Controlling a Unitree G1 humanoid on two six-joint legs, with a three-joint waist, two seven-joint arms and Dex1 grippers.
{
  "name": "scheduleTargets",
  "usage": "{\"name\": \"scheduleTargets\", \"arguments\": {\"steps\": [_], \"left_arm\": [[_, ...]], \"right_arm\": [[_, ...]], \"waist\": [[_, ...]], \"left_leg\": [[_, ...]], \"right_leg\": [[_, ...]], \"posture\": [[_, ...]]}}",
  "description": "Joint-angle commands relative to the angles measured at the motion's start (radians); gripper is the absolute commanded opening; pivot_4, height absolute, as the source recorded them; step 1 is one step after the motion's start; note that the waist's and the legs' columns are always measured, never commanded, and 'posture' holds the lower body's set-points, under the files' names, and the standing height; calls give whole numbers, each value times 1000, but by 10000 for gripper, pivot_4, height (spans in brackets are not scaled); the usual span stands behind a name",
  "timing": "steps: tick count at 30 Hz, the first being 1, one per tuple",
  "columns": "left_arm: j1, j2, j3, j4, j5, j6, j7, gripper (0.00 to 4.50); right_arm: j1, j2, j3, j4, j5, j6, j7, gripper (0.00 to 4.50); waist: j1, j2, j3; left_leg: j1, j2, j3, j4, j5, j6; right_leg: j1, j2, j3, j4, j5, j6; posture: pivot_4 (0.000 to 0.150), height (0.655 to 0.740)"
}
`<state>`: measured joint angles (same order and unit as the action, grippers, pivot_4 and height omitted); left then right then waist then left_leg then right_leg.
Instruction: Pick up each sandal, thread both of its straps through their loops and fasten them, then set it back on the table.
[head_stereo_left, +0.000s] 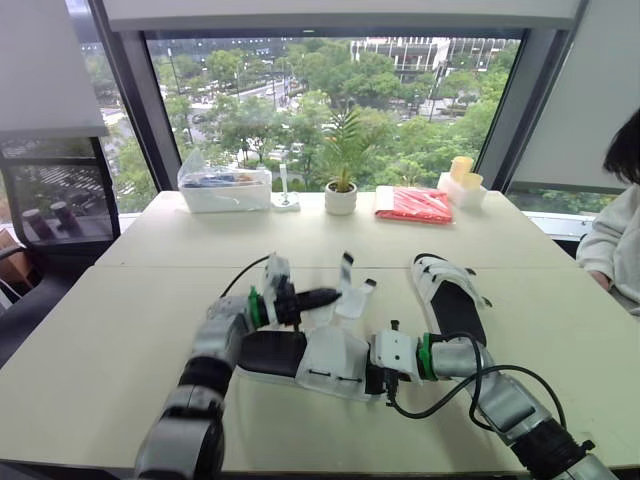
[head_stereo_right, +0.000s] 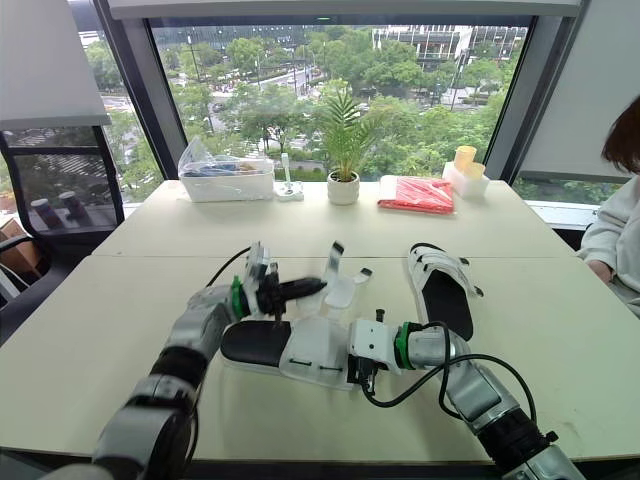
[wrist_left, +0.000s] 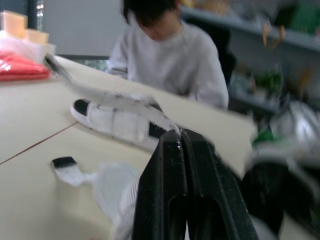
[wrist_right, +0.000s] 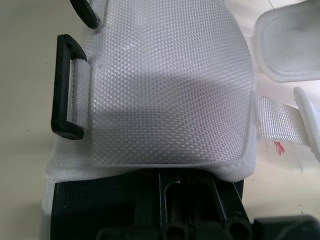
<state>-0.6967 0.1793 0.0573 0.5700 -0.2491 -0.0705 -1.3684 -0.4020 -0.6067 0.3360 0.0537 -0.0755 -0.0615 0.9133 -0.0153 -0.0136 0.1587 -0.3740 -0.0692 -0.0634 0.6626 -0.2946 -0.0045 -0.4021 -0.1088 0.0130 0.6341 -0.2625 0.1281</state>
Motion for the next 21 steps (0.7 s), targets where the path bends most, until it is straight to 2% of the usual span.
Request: {"name": "scheduleTargets", "arguments": {"steps": [1,6,12,14,17,19,21], "left_arm": [[104,56,-40,-225,-13,-228,-62,377],[271,173,-112,-355,-102,-580,-230,377],[324,332,-354,-296,-239,-1050,-246,377],[295,367,-431,-177,-211,-1215,-246,377],[219,364,-452,94,-36,-1448,-239,377],[183,348,-403,270,101,-1497,-194,377],[162,336,-371,361,173,-1501,-120,377]], "right_arm": [[16,-5,24,88,-62,19,-13,0],[4,-8,30,117,-62,-8,-3,0],[-12,-1,37,150,-66,-31,-3,0],[-20,1,43,158,-68,-37,0,0],[-34,9,48,176,-69,-44,-3,0],[-41,15,51,180,-71,-43,-6,0],[-44,18,51,180,-71,-43,-6,0]], "waist": [[3,0,0],[2,1,-1],[2,2,-1],[3,2,-1],[3,2,-1],[5,6,-5],[5,14,-12]], "left_leg": [[0,1,0,0,-1,1],[1,3,0,0,-2,4],[1,5,0,0,-2,4],[1,5,0,0,-2,4],[1,7,1,0,-2,4],[1,9,1,0,-2,4],[5,9,1,0,-2,5]], "right_leg": [[0,0,0,-1,1,-1],[2,1,-1,-5,3,-5],[2,2,-1,-6,2,-10],[3,2,-1,-7,2,-10],[3,5,-1,-7,3,-12],[2,7,-1,-8,4,-13],[5,10,-3,-10,4,-13]], "posture": [[1500,7374],[1500,7374],[1500,7374],[1500,7374],[1500,7374],[1500,7374],[1500,7374]]}}
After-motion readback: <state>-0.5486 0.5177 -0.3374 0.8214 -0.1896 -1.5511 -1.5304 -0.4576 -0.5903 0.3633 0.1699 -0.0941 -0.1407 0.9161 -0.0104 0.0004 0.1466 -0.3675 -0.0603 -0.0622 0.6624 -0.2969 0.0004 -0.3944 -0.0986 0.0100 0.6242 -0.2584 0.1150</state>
